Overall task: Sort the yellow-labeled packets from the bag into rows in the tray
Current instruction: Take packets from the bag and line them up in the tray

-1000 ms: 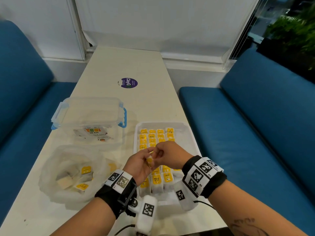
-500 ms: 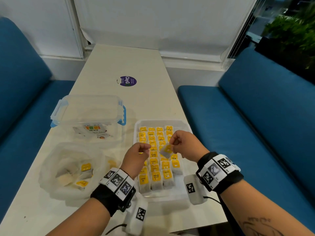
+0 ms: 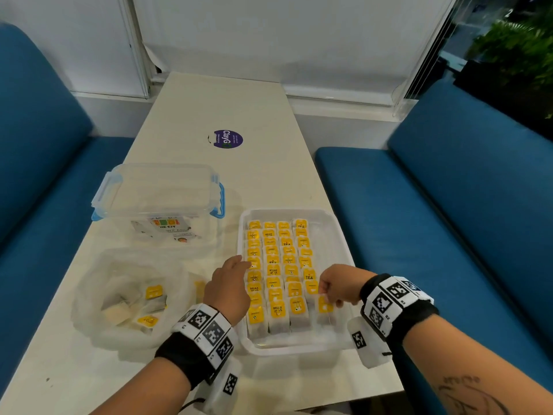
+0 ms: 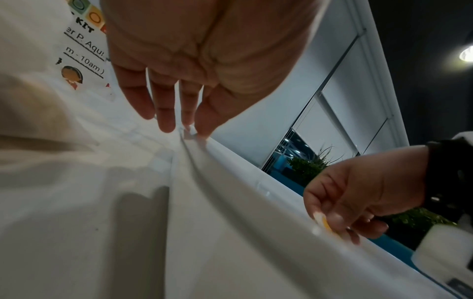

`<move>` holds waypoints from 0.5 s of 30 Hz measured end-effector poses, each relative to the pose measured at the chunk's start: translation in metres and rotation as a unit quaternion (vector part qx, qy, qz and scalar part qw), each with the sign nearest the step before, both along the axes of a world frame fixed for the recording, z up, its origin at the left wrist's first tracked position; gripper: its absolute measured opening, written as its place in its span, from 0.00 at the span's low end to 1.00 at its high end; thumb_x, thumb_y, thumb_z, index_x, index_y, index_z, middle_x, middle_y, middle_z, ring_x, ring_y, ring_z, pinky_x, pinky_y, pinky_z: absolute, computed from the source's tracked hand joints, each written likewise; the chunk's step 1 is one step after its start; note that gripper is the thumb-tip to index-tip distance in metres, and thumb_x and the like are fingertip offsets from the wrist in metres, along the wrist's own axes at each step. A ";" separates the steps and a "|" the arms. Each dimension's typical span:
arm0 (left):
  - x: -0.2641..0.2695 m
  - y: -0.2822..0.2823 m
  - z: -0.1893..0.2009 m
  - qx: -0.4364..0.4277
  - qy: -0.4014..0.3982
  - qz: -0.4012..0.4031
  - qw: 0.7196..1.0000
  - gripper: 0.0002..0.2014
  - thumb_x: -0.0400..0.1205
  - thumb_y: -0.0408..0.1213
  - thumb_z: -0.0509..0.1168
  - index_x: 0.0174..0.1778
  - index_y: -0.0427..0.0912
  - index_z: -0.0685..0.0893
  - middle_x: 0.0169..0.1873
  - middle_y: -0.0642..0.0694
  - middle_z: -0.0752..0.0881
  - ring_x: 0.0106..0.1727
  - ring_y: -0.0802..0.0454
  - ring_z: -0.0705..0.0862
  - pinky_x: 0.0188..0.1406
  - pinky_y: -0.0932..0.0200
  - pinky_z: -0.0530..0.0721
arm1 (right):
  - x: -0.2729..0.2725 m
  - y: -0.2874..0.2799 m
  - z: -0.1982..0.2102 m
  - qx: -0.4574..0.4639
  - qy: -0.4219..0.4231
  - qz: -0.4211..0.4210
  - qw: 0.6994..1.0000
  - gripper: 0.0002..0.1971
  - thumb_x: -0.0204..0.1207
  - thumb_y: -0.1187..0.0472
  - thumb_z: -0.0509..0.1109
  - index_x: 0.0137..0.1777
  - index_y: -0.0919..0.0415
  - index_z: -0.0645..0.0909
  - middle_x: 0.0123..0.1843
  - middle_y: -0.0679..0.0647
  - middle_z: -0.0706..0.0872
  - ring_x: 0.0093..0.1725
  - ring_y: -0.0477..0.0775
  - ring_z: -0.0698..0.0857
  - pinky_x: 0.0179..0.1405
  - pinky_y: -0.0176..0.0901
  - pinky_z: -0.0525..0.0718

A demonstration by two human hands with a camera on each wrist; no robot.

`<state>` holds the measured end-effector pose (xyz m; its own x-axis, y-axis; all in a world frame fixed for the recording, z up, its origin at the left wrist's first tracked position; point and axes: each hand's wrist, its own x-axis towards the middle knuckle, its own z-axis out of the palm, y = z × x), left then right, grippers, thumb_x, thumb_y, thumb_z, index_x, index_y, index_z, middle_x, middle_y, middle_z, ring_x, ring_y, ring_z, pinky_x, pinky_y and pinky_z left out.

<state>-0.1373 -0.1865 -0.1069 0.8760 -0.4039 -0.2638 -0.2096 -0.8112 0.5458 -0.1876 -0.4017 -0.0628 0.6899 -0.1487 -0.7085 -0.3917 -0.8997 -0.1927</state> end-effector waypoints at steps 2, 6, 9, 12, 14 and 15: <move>0.000 0.000 -0.001 -0.007 0.000 0.003 1.000 0.31 0.79 0.24 0.59 0.77 0.50 0.66 0.81 0.50 0.57 0.78 0.47 0.64 0.75 0.51 0.67 | 0.001 0.003 -0.004 -0.007 0.038 0.020 0.999 0.11 0.79 0.70 0.63 0.59 0.62 0.81 0.31 0.47 0.78 0.27 0.41 0.78 0.13 0.24 0.71; 0.000 0.000 -0.004 -0.023 -0.001 0.008 1.000 0.29 0.79 0.23 0.59 0.76 0.49 0.69 0.81 0.50 0.59 0.78 0.48 0.65 0.75 0.52 0.67 | 0.012 0.006 -0.006 -0.020 0.057 0.043 0.997 0.11 0.79 0.70 0.64 0.59 0.65 0.81 0.30 0.46 0.79 0.27 0.40 0.79 0.13 0.23 0.72; 0.000 0.000 -0.004 -0.028 -0.002 0.009 1.000 0.29 0.78 0.23 0.59 0.75 0.49 0.70 0.80 0.50 0.59 0.78 0.48 0.65 0.75 0.53 0.68 | 0.023 0.007 -0.009 -0.053 0.022 0.033 0.998 0.08 0.78 0.67 0.66 0.38 0.56 0.78 0.29 0.46 0.80 0.21 0.38 0.79 0.13 0.26 0.72; 0.000 0.001 -0.004 -0.027 0.001 0.008 1.000 0.29 0.78 0.23 0.59 0.75 0.49 0.70 0.80 0.50 0.59 0.77 0.48 0.65 0.74 0.53 0.68 | 0.031 0.009 -0.013 -0.062 -0.004 0.010 0.998 0.15 0.77 0.66 0.67 0.30 0.54 0.72 0.28 0.48 0.80 0.16 0.39 0.79 0.10 0.27 0.71; -0.001 0.001 -0.003 -0.029 0.007 0.009 1.000 0.29 0.78 0.23 0.59 0.74 0.49 0.71 0.80 0.51 0.59 0.77 0.48 0.65 0.74 0.53 0.68 | 0.035 0.010 -0.015 -0.058 -0.002 -0.002 0.998 0.15 0.77 0.66 0.67 0.30 0.55 0.73 0.28 0.50 0.81 0.12 0.39 0.79 0.09 0.26 0.70; -0.001 0.001 -0.002 -0.029 0.008 0.010 0.999 0.29 0.78 0.23 0.59 0.74 0.49 0.71 0.80 0.51 0.59 0.78 0.48 0.65 0.74 0.52 0.69 | 0.036 0.010 -0.016 -0.058 0.005 -0.005 0.998 0.14 0.77 0.66 0.68 0.30 0.56 0.73 0.29 0.50 0.81 0.12 0.39 0.79 0.10 0.27 0.72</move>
<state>-0.1383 -0.1855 -0.1088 0.8793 -0.4024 -0.2550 -0.1847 -0.7814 0.5961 -0.1512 -0.3915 -0.0786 0.6811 -0.2370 -0.6928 -0.4027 -0.9115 -0.0841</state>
